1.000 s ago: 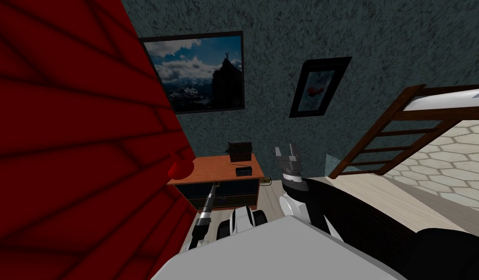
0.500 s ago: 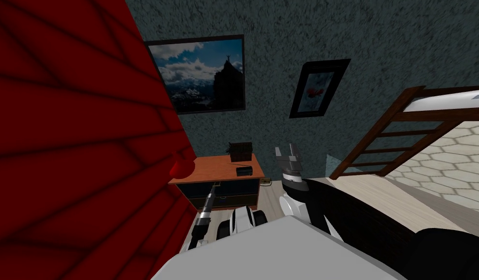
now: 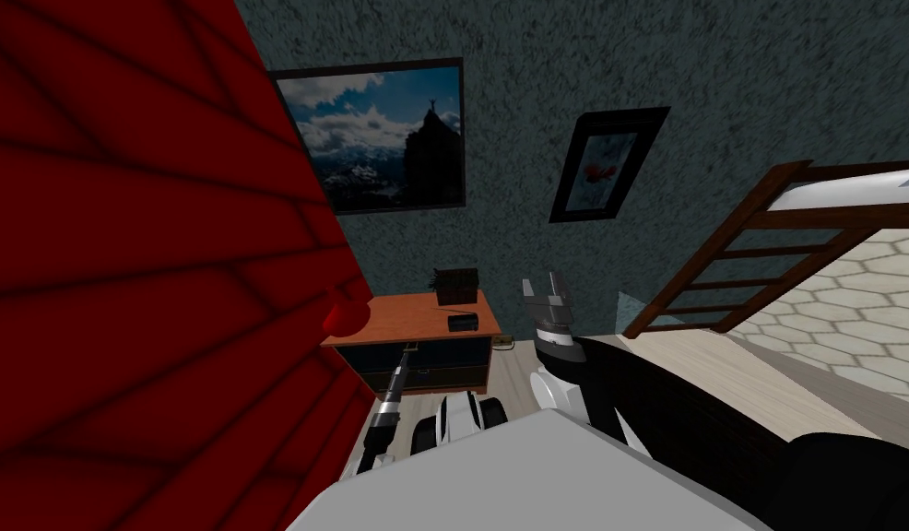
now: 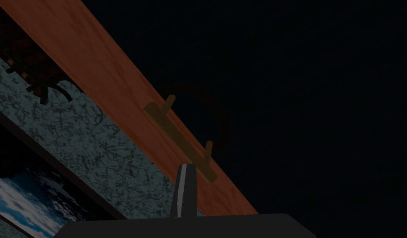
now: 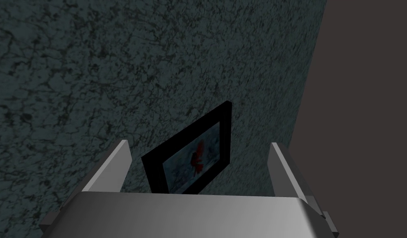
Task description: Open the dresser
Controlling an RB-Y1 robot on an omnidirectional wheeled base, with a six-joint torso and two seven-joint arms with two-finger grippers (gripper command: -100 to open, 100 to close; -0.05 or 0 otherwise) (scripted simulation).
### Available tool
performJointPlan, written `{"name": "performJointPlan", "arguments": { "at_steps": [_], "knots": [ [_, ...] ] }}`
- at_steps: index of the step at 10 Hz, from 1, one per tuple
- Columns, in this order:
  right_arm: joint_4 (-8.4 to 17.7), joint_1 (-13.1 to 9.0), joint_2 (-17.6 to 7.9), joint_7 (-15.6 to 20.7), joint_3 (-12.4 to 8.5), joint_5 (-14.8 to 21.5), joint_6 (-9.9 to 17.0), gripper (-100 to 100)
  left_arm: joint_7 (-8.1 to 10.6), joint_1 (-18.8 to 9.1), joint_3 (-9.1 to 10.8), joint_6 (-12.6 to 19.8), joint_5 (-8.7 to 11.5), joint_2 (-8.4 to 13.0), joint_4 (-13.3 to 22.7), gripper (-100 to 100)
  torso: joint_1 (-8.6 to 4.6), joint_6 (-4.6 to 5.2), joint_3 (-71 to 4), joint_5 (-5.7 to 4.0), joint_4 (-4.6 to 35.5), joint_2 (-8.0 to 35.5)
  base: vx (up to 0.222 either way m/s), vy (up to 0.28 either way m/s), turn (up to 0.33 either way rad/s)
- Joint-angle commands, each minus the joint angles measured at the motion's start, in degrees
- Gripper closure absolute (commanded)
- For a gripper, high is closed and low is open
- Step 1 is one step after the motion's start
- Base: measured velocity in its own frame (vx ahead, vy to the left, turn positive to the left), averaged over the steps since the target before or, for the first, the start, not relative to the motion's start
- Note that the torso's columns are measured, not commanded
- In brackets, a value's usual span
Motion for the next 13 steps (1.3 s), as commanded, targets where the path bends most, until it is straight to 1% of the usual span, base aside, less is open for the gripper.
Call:
{"name": "performJointPlan", "arguments": {
  "at_steps": [1,3,4,5,9,10,11,12,13],
  "knots": [
    [0.01,-0.01,0.01,0.0,0.01,0.0,0.0,0,0.71,-0.43,-0.05,1.11,-0.04,0.61,-1.03,100,-0.12,0.01,0.11,-0.03,0.06,0.12,-0.212,0.001,0.031],
    [0.01,-0.02,0.0,0.0,0.01,0.0,0.01,0,1.3,-0.91,-0.09,2.04,-0.08,1.14,-1.88,100,0.05,0.0,-0.03,0.02,-0.01,-0.1,-0.232,0.003,0.038],
    [0.01,-0.02,0.0,0.0,0.01,0.0,0.01,0,1.08,-0.76,-0.07,1.63,-0.06,1.0,-1.57,100,0.0,0.0,-0.2,0.01,-0.08,-0.38,-0.095,-0.003,0.007],
    [0.0,0.0,0.0,0.0,0.0,0.0,0.0,0,0.95,-0.34,-0.05,1.36,0.03,0.57,-1.01,-100,-0.01,0.01,-0.45,0.0,-0.19,-0.8,0.064,-0.012,-0.036],
    [-0.01,0.04,0.0,0.0,0.0,0.0,-0.01,0,0.49,0.52,-0.02,0.52,0.21,-0.45,0.35,-100,0.05,0.0,-0.28,0.01,-0.12,-0.49,0.175,-0.015,-0.028],
    [-0.01,0.03,0.0,0.0,0.0,0.0,-0.01,0,0.57,0.35,-0.04,0.76,0.16,-0.28,0.0,-100,0.0,0.0,-0.15,0.01,-0.06,-0.28,0.085,-0.012,-0.004],
    [-0.01,0.02,0.0,0.0,0.0,0.0,0.0,0,0.99,-0.86,0.17,2.36,0.27,0.03,-0.46,-100,0.02,0.0,0.03,0.0,0.02,0.04,0.028,-0.018,0.0],
    [0.0,0.01,0.0,0.0,0.0,0.0,0.0,0,1.18,-1.36,0.25,3.01,0.32,0.18,-0.65,-100,-0.01,0.01,0.08,0.0,0.05,0.08,0.018,-0.024,-0.003],
    [0.0,0.01,0.0,0.0,0.0,0.0,0.0,0,1.03,-0.59,0.11,2.77,0.23,0.05,-1.22,-100,-0.02,0.01,-0.03,0.0,0.0,-0.09,0.006,-0.01,-0.002]
  ]
}}
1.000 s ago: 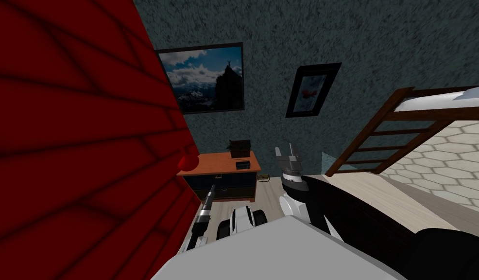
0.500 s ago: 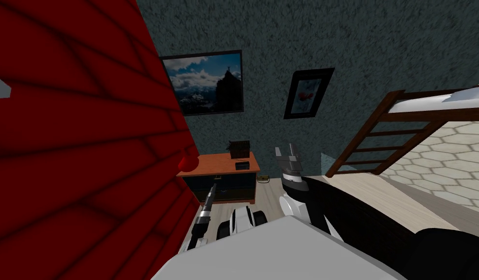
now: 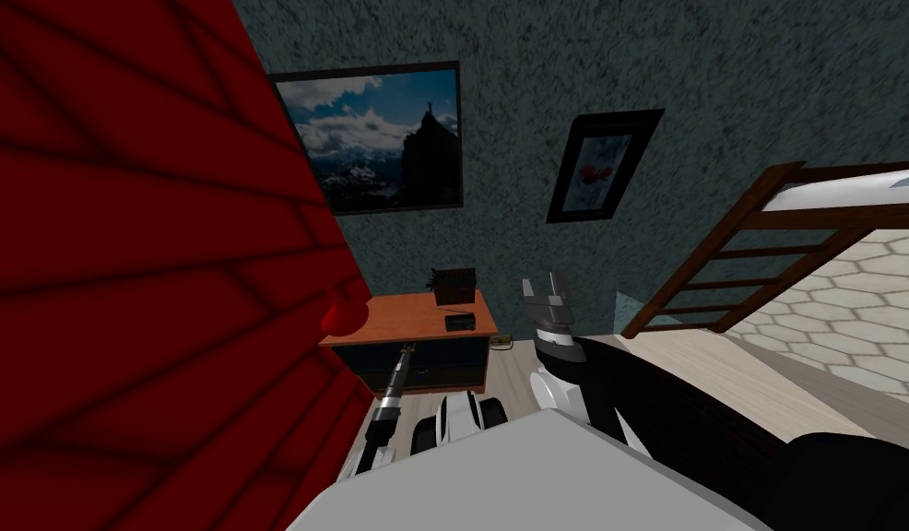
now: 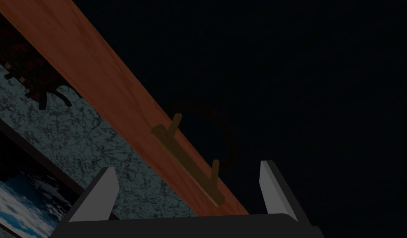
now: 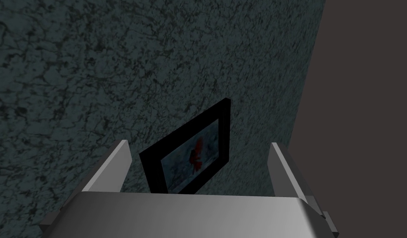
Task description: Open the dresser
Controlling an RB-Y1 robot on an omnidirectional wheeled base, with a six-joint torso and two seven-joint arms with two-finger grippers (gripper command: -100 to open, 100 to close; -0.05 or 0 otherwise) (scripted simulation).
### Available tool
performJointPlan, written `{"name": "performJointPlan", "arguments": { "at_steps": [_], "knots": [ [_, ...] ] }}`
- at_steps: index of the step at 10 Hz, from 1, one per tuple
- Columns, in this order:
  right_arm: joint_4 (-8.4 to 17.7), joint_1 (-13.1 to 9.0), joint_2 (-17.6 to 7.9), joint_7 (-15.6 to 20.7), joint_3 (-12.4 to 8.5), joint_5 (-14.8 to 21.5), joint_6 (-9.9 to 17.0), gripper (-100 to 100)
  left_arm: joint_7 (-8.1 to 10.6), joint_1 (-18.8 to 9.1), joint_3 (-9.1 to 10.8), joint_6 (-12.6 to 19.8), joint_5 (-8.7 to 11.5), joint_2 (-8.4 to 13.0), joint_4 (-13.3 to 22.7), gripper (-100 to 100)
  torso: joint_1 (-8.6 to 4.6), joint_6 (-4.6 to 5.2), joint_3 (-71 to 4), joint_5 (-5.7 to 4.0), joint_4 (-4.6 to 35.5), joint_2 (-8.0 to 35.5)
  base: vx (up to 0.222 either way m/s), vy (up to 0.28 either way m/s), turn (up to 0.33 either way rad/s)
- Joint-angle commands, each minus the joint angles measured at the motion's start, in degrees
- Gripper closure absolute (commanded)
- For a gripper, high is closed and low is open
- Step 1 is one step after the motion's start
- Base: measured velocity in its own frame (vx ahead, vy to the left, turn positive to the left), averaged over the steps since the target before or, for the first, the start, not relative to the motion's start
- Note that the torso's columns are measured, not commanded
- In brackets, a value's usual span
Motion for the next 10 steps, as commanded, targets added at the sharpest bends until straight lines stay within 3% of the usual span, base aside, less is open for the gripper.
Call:
{"name": "performJointPlan", "arguments": {
  "at_steps": [1,3,8,9,10],
  "knots": [
    [0.0,0.0,0.0,0.0,0.0,0.0,0.0,0,-0.4,0.71,-0.11,-1.72,-0.04,-0.3,1.14,100,0.05,-0.02,-0.11,0.01,-0.06,-0.15,-0.014,0.014,0.004],
    [0.0,0.0,0.0,0.0,0.0,0.0,0.0,0,0.3,-0.5,-0.03,-0.46,0.0,0.28,1.07,100,0.07,-0.01,-0.19,0.03,-0.08,-0.28,-0.069,0.008,0.016],
    [0.01,-0.02,0.0,0.0,0.0,0.0,0.01,0,1.12,-1.44,-0.15,0.79,-0.09,0.96,0.67,100,0.03,-0.01,-0.17,0.01,-0.08,-0.26,-0.164,-0.006,0.02],
    [0.0,-0.01,0.0,0.0,0.0,0.0,0.0,0,0.73,-0.88,-0.09,-0.02,-0.04,0.6,1.09,-100,0.03,-0.01,-0.35,0.01,-0.15,-0.58,0.072,-0.016,-0.029],
    [0.0,0.01,0.0,0.0,0.0,0.0,0.0,0,0.6,-0.71,-0.07,-0.26,-0.02,0.47,1.21,-100,-0.01,0.0,-0.58,0.0,-0.26,-0.94,0.143,-0.016,-0.017]
  ]
}}
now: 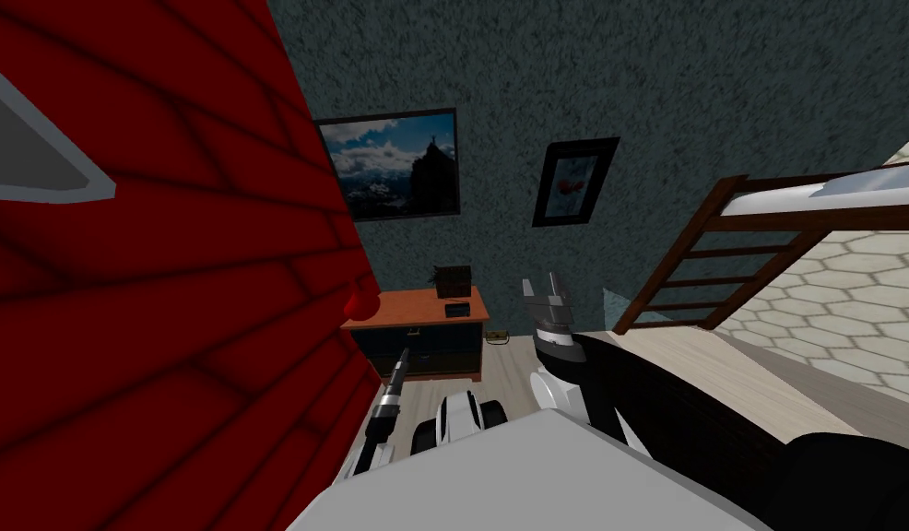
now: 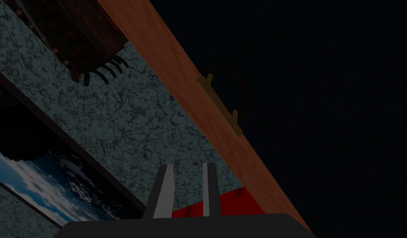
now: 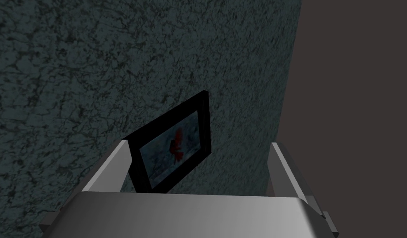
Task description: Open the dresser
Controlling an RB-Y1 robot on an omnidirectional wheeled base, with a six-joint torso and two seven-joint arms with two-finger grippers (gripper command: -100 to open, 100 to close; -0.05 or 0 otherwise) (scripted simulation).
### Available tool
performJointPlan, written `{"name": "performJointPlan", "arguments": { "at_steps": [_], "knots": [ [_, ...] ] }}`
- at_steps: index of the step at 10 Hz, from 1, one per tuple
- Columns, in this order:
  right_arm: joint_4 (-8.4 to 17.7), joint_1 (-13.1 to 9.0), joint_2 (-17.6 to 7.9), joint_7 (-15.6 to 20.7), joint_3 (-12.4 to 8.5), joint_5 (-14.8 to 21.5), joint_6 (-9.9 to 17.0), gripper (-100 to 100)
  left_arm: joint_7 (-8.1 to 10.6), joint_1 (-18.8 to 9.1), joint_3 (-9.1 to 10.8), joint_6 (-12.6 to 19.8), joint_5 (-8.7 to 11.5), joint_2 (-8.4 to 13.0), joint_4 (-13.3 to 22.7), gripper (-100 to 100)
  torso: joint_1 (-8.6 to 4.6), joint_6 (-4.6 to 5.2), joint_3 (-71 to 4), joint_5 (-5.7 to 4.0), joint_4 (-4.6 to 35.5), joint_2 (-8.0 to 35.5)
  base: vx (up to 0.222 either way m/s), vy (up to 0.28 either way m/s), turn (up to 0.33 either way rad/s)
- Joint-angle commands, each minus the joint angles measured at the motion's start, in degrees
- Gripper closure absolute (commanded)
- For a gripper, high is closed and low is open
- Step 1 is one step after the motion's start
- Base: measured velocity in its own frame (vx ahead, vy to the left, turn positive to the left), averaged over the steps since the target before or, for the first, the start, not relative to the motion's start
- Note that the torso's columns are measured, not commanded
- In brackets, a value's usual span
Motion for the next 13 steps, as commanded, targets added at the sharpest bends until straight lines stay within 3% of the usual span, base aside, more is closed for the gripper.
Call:
{"name": "performJointPlan", "arguments": {
  "at_steps": [1,3,7,8,9,13],
  "knots": [
    [-0.01,0.01,0.0,0.0,0.0,0.0,-0.01,0,-0.58,0.74,0.07,-1.09,0.08,-0.48,0.42,-100,0.02,-0.01,0.0,0.0,-0.01,0.04,0.155,-0.032,-0.012],
    [-0.01,0.02,0.0,0.0,0.0,0.0,-0.01,0,-1.11,1.47,0.15,-2.07,0.15,-0.99,0.95,-100,-0.01,0.0,0.33,-0.01,0.15,0.57,0.184,-0.028,-0.019],
    [0.0,-0.01,0.0,0.0,0.0,0.0,0.0,0,-0.14,-1.02,0.5,1.24,0.3,-0.13,-0.13,-100,0.0,0.0,0.58,-0.01,0.26,0.96,0.034,-0.018,-0.003],
    [0.0,-0.01,0.0,0.0,0.0,0.0,0.0,0,-0.28,-0.67,0.45,0.55,0.28,-0.24,0.12,-100,0.01,0.0,0.47,0.0,0.21,0.79,0.0,-0.011,-0.001],
    [0.0,-0.01,0.0,0.0,0.0,0.0,0.0,0,-0.75,0.72,0.21,-1.05,0.17,-0.67,0.52,100,0.07,-0.01,0.41,0.01,0.17,0.69,-0.01,0.017,0.005],
    [0.0,-0.02,0.0,0.0,0.0,0.0,0.0,0,-0.01,-0.26,0.18,-0.08,0.17,-0.15,0.47,100,-0.02,-0.08,0.54,-0.09,0.26,0.94,-0.078,0.01,0.013]
  ]
}}
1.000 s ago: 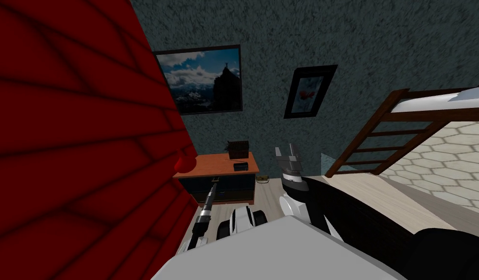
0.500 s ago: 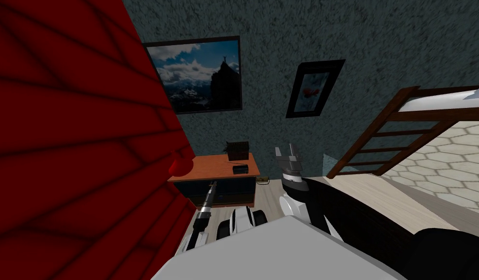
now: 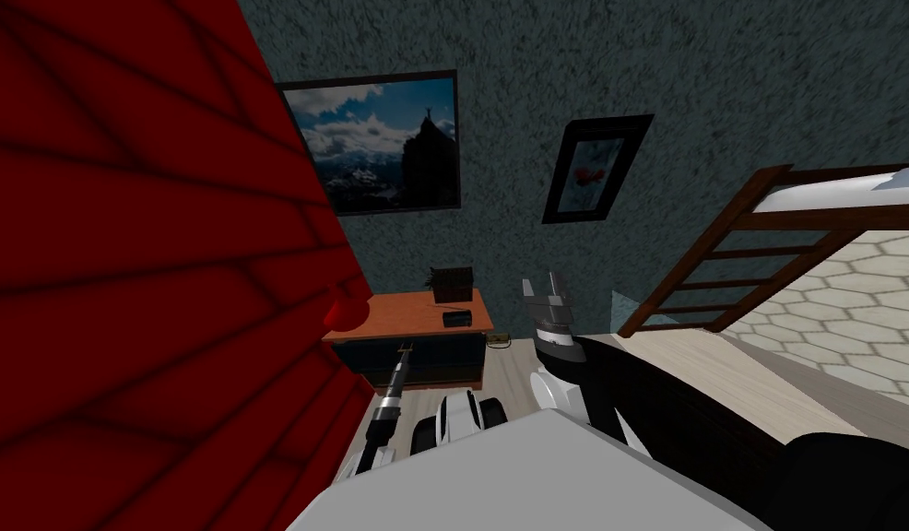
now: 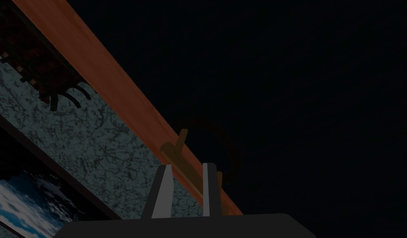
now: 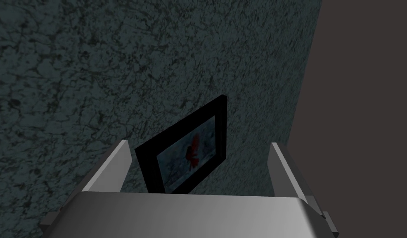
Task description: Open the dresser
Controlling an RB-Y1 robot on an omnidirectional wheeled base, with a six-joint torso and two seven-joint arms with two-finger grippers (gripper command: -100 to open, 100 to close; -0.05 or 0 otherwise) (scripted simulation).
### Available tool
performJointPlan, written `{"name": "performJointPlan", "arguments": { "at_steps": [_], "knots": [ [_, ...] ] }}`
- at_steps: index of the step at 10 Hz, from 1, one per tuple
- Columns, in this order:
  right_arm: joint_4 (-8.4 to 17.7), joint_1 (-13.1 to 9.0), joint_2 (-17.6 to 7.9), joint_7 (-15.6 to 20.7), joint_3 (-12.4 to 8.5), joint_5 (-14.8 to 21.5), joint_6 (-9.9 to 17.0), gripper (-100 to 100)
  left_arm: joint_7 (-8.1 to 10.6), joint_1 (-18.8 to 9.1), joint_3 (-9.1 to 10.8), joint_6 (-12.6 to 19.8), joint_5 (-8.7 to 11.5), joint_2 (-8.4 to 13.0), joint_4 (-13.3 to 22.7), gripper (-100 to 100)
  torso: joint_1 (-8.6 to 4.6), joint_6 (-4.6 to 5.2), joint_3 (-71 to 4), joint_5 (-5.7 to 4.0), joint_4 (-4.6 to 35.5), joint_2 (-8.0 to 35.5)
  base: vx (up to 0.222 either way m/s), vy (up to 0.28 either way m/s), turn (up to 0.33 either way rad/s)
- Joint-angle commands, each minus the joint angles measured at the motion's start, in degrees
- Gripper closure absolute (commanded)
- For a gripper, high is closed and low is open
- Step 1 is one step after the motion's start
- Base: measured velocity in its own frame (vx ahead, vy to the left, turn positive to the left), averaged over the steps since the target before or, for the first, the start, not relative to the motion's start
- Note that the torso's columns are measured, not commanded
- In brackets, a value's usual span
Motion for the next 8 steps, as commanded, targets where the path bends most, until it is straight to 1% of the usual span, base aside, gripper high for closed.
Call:
{"name": "performJointPlan", "arguments": {
  "at_steps": [1,3,4,5,8],
  "knots": [
    [0.0,-0.01,0.0,0.0,0.0,0.0,0.0,0,0.78,-0.8,0.0,1.49,-0.06,0.76,-0.94,100,-0.06,0.01,0.12,0.01,0.06,0.2,-0.196,-0.032,0.041],
    [0.0,-0.01,0.0,0.0,0.0,0.0,0.0,0,1.45,-1.64,-0.04,2.84,-0.13,1.38,-1.72,100,-0.13,0.14,0.05,-0.04,0.18,0.09,-0.188,0.014,0.024],
    [0.0,-0.01,0.0,0.0,0.0,0.0,0.0,0,1.23,-0.38,-0.18,3.25,-0.2,1.08,-2.19,100,-0.07,0.11,0.01,-0.09,0.28,0.06,-0.083,0.019,-0.002],
    [0.0,0.0,0.0,0.0,0.0,0.0,0.0,0,1.53,-0.05,-0.42,3.41,-0.32,1.29,-2.71,100,-0.13,0.08,-0.14,-0.1,0.18,-0.25,-0.12,0.009,0.028],
    [0.01,-0.01,0.0,0.0,0.0,0.0,0.0,0,1.99,0.19,-0.75,3.0,-0.44,1.75,-3.81,100,0.02,-0.01,0.1,-0.04,0.18,0.17,-0.196,0.025,0.029]
  ]
}}
